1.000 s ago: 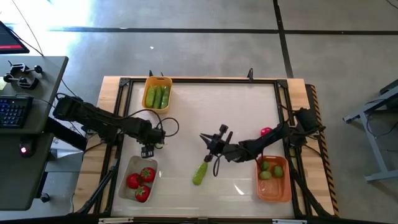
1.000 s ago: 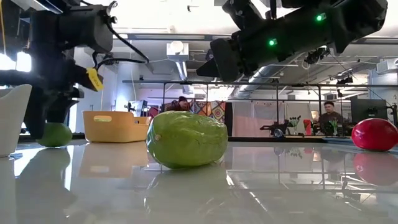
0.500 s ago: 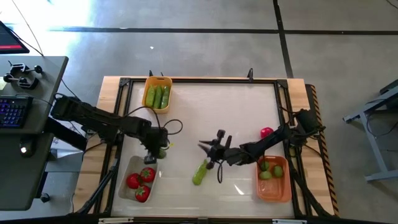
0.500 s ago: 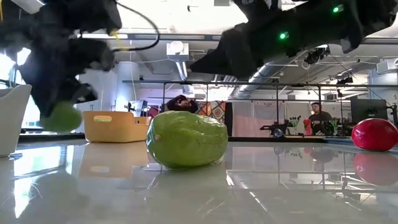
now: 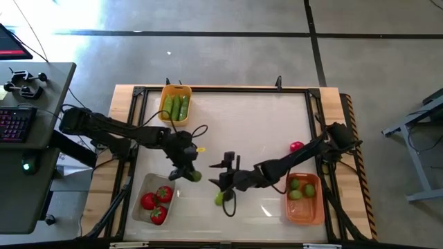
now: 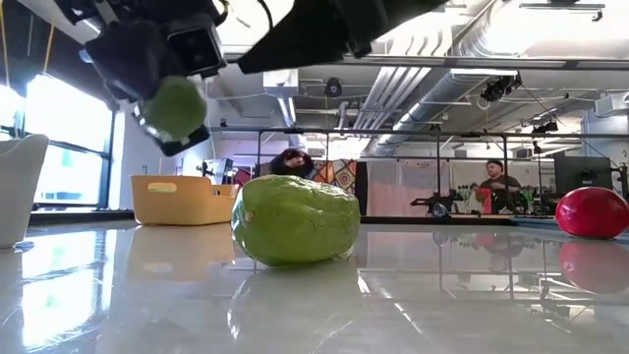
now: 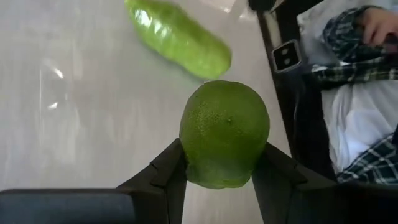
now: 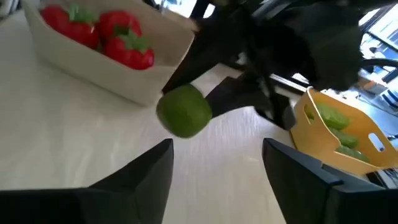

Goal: Sort produce into baskets
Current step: Put the green lime into the orange bin

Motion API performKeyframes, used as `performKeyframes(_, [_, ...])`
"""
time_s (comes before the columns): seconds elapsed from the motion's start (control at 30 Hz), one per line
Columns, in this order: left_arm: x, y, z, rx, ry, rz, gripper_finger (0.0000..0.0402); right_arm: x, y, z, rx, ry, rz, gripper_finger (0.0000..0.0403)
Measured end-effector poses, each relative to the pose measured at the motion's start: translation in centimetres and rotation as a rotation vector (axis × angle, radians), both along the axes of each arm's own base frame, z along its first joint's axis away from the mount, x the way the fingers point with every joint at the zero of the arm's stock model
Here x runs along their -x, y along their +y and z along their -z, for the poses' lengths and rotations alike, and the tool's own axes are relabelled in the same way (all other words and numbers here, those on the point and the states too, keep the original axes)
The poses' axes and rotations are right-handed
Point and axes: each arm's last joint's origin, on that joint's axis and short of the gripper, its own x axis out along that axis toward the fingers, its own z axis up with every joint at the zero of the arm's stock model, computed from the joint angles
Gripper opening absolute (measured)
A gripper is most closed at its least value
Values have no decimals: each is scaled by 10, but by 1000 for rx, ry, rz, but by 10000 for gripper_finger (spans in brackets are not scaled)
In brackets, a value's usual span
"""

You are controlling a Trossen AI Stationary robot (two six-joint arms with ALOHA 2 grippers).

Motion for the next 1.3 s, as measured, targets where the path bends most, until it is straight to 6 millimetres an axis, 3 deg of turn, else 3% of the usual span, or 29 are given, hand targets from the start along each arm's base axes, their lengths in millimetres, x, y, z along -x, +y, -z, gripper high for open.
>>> performKeyframes(0.27, [-5, 4, -6, 41, -87, 29, 127, -4, 1, -6, -20, 19, -40, 241])
performKeyframes(0.47, [-7, 4, -9, 71, -112, 31, 127, -5, 1, -8, 57, 7, -78, 241])
performKeyframes(0.8, [-11, 3, -14, 101, -167, 32, 128, -16, -20, -11, -3, -11, -208, 241])
performKeyframes(1.3, [-15, 3, -20, 115, -225, 20, 128, -21, -29, -15, -32, -45, -317, 224])
